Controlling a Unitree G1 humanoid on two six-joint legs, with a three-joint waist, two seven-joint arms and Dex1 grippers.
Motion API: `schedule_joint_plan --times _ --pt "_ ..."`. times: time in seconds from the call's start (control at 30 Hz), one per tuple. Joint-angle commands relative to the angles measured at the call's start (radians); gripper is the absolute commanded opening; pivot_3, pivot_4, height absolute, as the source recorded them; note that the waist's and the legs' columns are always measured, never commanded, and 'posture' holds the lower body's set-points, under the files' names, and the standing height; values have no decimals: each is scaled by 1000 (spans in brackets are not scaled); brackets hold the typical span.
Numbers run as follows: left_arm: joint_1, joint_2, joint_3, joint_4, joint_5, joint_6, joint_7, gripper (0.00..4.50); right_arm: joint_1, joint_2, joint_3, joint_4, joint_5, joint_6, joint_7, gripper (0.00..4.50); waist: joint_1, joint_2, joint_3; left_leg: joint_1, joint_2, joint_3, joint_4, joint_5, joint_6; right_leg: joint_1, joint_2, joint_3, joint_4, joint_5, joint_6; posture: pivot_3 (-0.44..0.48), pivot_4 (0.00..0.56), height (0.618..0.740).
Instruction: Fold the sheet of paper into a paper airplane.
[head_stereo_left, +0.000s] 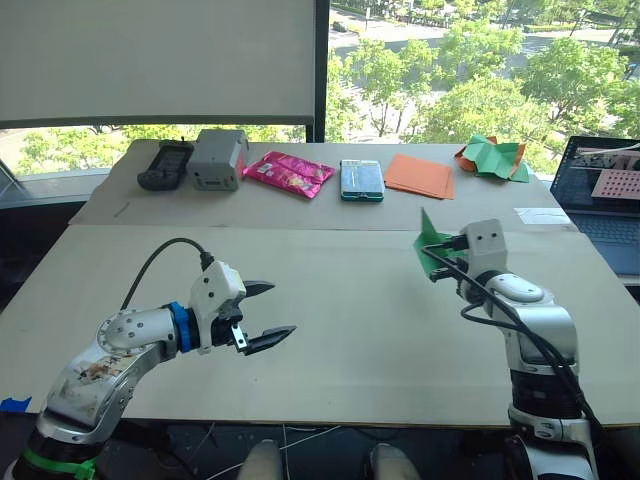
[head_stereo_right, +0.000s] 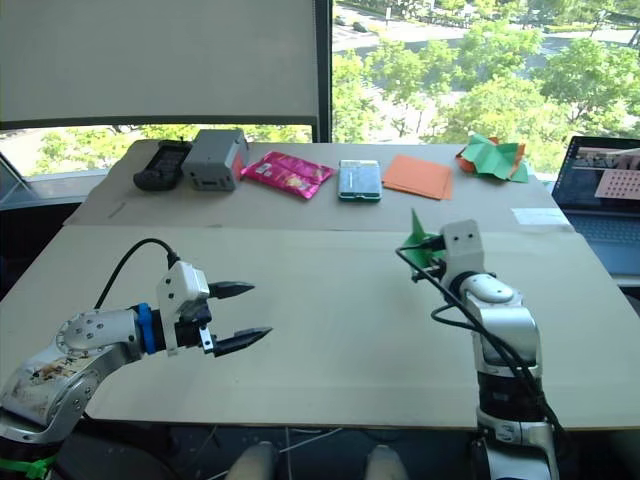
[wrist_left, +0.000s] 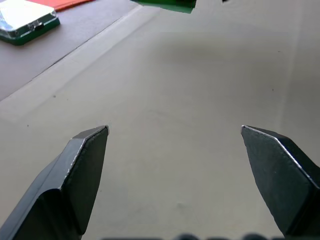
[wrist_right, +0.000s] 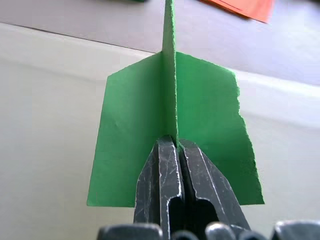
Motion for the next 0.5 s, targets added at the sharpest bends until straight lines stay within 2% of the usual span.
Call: schedule_joint_plan --times 0.03,0.13,0.43,0.47,0.5 --pt "-44 -25 -3 -19 -36 -6 -6 4500 6 -37 -37 27 -14 4 -48 23 -4 1 -1 0 0 0 0 4 7 0 0 0 0 0 0 0 150 706" --pt "-49 -41 -20 -21 -68 14 -31 4500 15 -67 -33 70 -15 -9 -59 23 -13 2 -1 0 0 0 0 5 8 5 0 1 0 0 0 0 150 706" --pt "-42 -43 -59 -14 -45 3 -54 4500 38 -75 -21 118 10 -46 -52 23 -24 2 -1 2 0 -1 0 5 9 9 0 1 -1 0 0 0 150 706" --pt "-41 -43 -60 -14 -46 5 -55 4500 42 -78 -17 119 12 -51 -50 488 -24 2 -1 2 0 -1 0 5 9 9 0 1 -1 0 0 0 150 706" --pt "-41 -43 -60 -14 -45 5 -56 4500 45 -78 -17 120 15 -55 -50 621 -24 2 -1 3 0 -1 0 5 9 9 0 1 -1 0 0 0 150 706"
